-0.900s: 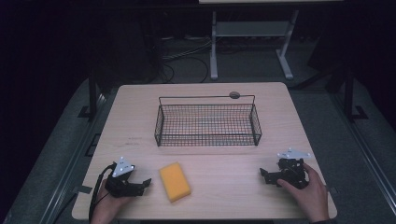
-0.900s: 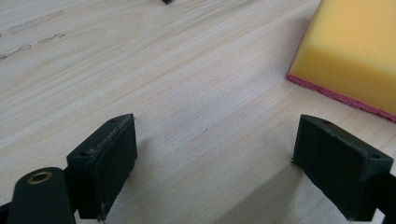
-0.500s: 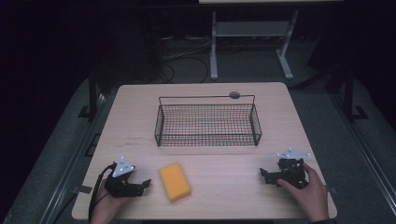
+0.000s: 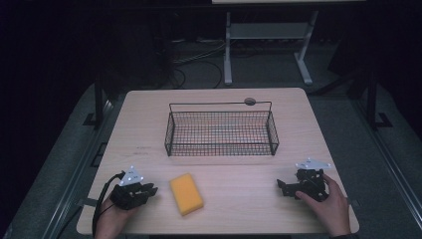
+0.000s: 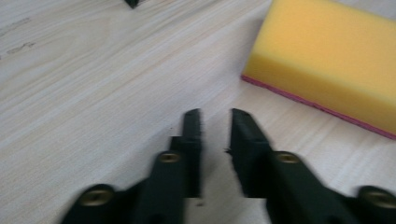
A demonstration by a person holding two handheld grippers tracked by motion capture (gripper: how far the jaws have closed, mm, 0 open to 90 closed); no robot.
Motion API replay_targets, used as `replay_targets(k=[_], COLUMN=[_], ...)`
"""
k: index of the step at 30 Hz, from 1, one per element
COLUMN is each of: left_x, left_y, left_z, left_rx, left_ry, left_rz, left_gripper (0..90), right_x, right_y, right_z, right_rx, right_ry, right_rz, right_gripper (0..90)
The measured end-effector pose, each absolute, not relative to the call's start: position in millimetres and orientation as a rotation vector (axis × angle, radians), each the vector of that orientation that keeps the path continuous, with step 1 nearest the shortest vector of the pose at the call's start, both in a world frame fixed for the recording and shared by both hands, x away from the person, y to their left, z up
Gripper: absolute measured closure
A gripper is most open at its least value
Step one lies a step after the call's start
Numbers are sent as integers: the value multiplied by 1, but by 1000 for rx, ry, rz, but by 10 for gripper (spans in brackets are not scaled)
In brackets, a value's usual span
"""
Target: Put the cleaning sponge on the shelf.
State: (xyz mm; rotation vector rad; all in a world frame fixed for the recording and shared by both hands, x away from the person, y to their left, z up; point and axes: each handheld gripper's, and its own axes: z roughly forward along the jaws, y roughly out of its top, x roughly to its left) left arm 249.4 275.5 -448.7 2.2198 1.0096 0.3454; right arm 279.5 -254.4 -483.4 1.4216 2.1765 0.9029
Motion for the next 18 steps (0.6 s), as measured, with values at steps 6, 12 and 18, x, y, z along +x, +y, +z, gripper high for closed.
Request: replay_targets(k=[6, 12, 18], left_x=[250, 250, 256], left_y=[272, 267, 259], left_z=[-445, -443, -443], left_rx=[2245, 2234, 2244], left_ry=[1010, 1012, 991], left_rz=[310, 296, 285], left_gripper=[896, 896, 897], right_x=[279, 279, 279], right_y=[-254, -254, -254], right_z=[-483, -483, -483], right_rx=[1422, 1422, 1421], right_ry=[2177, 2176, 2177], right_rz=[903, 903, 902], right_gripper=[0, 0, 0])
